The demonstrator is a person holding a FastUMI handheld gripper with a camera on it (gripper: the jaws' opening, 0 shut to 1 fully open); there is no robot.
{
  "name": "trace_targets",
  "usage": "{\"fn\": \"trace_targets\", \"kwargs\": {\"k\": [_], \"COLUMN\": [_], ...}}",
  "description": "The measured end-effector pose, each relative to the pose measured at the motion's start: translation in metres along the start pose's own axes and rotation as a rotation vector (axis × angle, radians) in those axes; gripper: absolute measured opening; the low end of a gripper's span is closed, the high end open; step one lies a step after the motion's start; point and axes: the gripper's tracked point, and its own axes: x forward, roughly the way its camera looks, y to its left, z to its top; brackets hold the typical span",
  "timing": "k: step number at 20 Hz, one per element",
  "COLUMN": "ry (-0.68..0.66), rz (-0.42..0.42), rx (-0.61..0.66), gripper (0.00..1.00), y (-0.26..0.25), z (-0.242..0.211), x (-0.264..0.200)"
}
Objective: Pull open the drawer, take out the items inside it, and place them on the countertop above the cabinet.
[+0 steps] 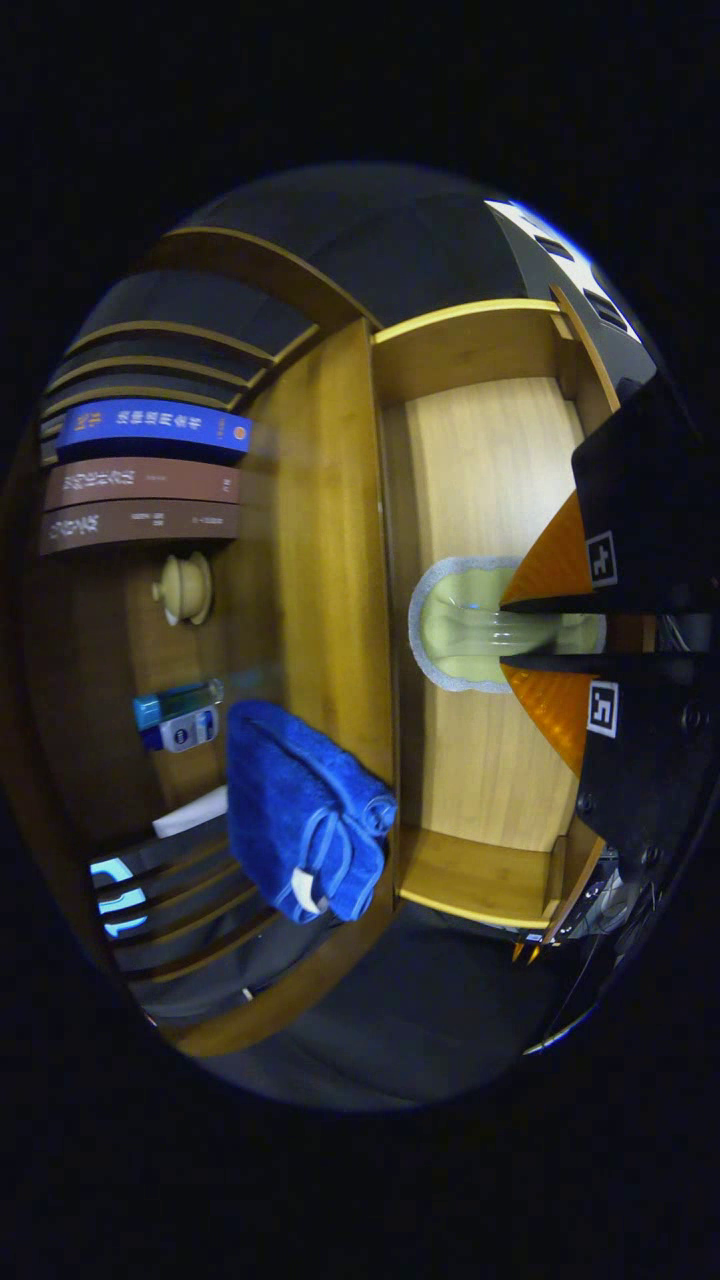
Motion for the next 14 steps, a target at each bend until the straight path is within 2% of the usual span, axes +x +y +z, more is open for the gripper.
{"fn": "trace_targets", "kwargs": {"k": [3, 7, 14], "ry": [-0.089, -0.108, -0.008], "rz": [0.015, 0.023, 0.022], "rx": [0.012, 0.012, -0.002], "gripper": [0.19, 0.19, 0.19], "y": [0.007, 0.014, 0.019], "z": [0.044, 0.092, 0.137], "x": [-0.003, 0.017, 0.075]}}
